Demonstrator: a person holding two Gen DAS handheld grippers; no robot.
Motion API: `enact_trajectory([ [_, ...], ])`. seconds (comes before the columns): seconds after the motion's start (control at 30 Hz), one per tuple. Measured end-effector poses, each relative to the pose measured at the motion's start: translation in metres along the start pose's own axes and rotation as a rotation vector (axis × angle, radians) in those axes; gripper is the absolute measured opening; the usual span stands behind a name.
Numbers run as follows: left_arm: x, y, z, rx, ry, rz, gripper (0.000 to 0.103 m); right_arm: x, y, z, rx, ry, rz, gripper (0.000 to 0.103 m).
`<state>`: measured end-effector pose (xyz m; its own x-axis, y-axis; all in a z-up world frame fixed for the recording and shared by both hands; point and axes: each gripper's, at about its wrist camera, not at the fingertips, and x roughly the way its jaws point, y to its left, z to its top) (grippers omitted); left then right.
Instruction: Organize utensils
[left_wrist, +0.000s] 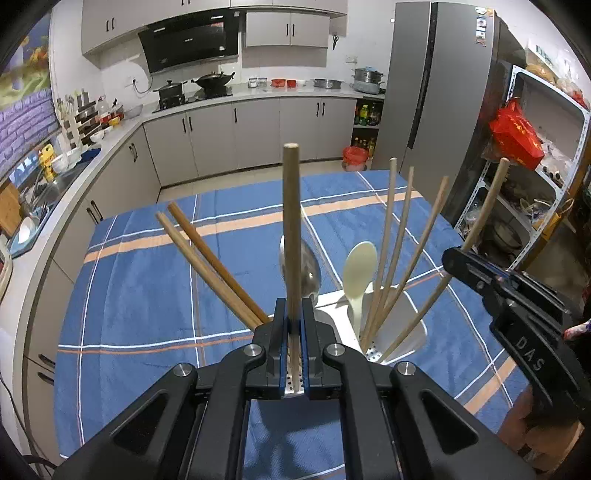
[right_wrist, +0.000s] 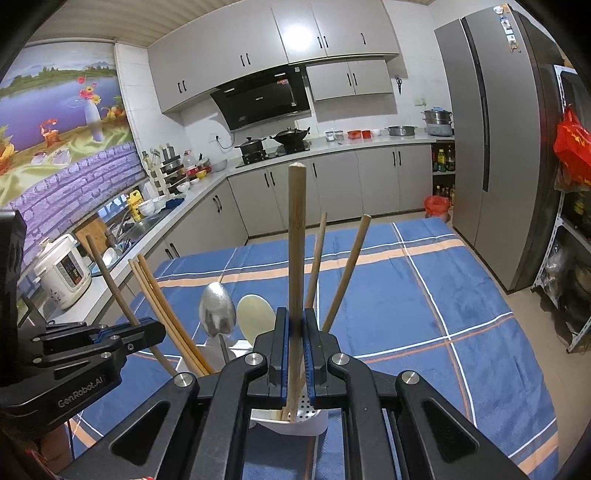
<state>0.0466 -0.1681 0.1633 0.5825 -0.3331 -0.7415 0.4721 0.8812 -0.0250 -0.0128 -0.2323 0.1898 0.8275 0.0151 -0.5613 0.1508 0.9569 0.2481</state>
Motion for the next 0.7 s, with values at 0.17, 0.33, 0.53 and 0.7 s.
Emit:
enact_trajectory([
  [0.17,0.008,0.005,-0.002,-0.007,0.018,0.003,0.005,0.007,0.001,-0.002,0.000,0.019,-0.001,0.008],
  [0.33,0.015,0.008,-0.004,-0.019,0.033,0.009,0.005,0.015,0.000,-0.007,-0.001,0.038,-0.002,0.008],
  [0.53,0.016,0.012,-0.001,-0.027,0.034,0.006,0.005,0.022,-0.002,-0.007,-0.003,0.056,-0.007,0.008],
  [0.7,0.017,0.014,0.000,-0.029,0.034,0.004,0.005,0.025,-0.004,-0.006,0.000,0.056,-0.016,0.008],
])
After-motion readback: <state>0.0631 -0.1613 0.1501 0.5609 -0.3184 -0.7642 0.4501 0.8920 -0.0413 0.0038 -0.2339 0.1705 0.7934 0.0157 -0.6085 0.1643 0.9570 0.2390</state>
